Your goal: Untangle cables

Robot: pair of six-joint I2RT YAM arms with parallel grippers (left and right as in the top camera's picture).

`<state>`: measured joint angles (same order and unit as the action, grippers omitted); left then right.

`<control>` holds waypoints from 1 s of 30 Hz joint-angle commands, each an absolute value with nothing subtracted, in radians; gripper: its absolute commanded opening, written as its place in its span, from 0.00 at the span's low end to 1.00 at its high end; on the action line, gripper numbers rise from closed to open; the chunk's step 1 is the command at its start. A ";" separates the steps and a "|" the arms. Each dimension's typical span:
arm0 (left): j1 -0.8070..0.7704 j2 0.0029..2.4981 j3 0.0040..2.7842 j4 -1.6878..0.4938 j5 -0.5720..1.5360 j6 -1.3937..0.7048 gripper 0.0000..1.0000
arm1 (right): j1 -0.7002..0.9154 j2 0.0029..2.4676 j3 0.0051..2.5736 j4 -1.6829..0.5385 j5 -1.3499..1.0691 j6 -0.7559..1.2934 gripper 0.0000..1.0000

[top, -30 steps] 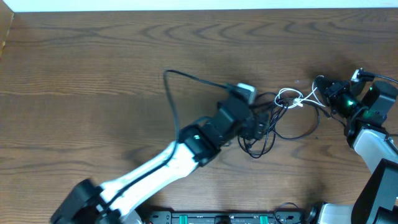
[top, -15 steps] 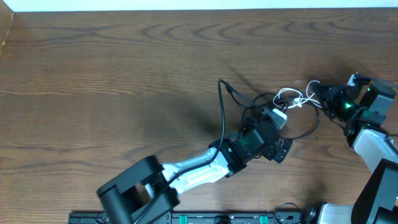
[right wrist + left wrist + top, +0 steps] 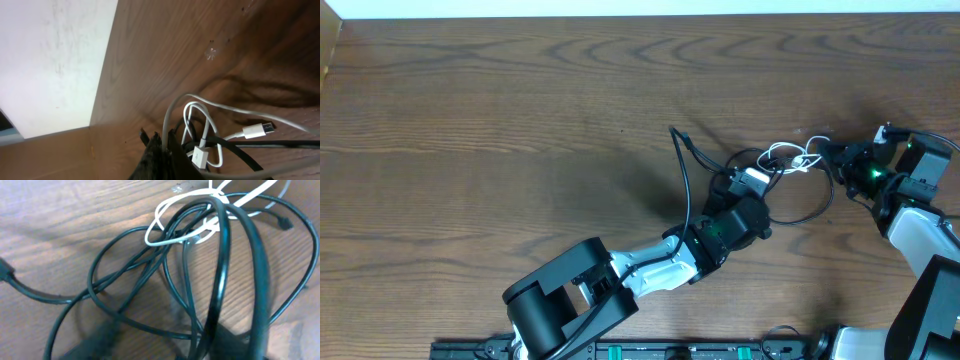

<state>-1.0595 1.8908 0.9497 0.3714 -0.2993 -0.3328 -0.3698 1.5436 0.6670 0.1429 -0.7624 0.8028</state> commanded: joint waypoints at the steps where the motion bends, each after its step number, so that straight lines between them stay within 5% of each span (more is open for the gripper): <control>1: -1.055 1.895 0.955 0.377 -0.335 -0.322 0.19 | -0.364 1.540 0.673 0.128 -0.765 0.760 0.02; 2: -1.055 1.892 0.955 0.375 -0.335 -0.322 0.08 | -0.364 1.540 0.673 0.122 -0.765 0.760 0.02; 19: -0.923 1.256 0.955 -0.262 -0.443 -0.322 0.08 | -0.381 1.540 0.673 0.138 -0.704 0.762 0.01; 30: -0.864 0.981 0.955 -0.302 -0.443 -0.322 0.08 | -0.400 1.540 0.673 0.085 -0.523 0.761 0.01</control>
<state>-0.8726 1.0172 0.9485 -0.2947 -0.4095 -0.3321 -0.3893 1.5436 0.6670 0.1009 -0.6308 0.7761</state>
